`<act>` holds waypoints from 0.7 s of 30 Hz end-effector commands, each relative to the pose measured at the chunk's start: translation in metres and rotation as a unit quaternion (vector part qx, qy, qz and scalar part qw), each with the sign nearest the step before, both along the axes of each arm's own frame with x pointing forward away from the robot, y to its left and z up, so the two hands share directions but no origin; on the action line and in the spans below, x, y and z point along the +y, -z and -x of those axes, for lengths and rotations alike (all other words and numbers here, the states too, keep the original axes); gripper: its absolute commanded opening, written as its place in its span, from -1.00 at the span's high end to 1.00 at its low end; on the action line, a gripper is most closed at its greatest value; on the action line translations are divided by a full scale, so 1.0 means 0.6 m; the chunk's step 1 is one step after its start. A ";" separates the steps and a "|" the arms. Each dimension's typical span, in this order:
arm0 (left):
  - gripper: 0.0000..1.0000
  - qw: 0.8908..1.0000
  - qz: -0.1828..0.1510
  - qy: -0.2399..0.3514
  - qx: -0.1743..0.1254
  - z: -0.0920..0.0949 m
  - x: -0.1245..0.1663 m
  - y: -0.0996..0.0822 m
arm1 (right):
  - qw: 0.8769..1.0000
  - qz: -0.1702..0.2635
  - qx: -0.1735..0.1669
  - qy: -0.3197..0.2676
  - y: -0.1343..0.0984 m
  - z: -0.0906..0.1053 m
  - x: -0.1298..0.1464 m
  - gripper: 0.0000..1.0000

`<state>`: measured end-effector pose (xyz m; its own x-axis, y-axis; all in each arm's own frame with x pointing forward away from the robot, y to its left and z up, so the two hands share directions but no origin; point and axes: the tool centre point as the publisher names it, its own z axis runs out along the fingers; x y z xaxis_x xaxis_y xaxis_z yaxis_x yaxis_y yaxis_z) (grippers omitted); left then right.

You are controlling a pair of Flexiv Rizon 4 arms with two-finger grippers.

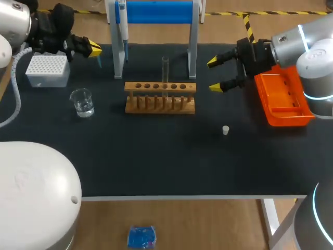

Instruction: Invert the test tube, pick up the pipette, mount the tip to pipette, aspirate from beaker and dispense into the tube, eject the tip, return the pipette, and cap with the stopper.

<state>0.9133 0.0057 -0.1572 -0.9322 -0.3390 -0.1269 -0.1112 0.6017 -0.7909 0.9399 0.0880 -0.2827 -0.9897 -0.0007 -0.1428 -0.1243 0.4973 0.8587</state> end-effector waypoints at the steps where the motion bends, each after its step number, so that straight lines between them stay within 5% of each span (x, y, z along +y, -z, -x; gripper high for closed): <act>1: 1.00 0.999 -0.004 0.039 0.014 -0.007 -0.039 -0.015 | 1.000 0.001 0.000 0.000 -0.001 0.001 -0.001 -1.00; 15: 1.00 0.990 -0.032 0.122 0.069 0.008 -0.187 -0.065 | 1.000 0.001 0.000 0.000 -0.001 0.001 -0.001 -1.00; 21: 1.00 0.987 -0.048 0.127 0.085 0.019 -0.227 -0.060 | 1.000 0.001 0.000 0.000 -0.001 0.001 -0.001 -1.00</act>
<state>0.8978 -0.1211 -0.1193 -0.9962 -0.0868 0.0107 -0.0667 0.6740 -0.7358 0.9400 0.0880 -0.2827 -0.9897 -0.0007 -0.1429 -0.1243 0.4973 0.8586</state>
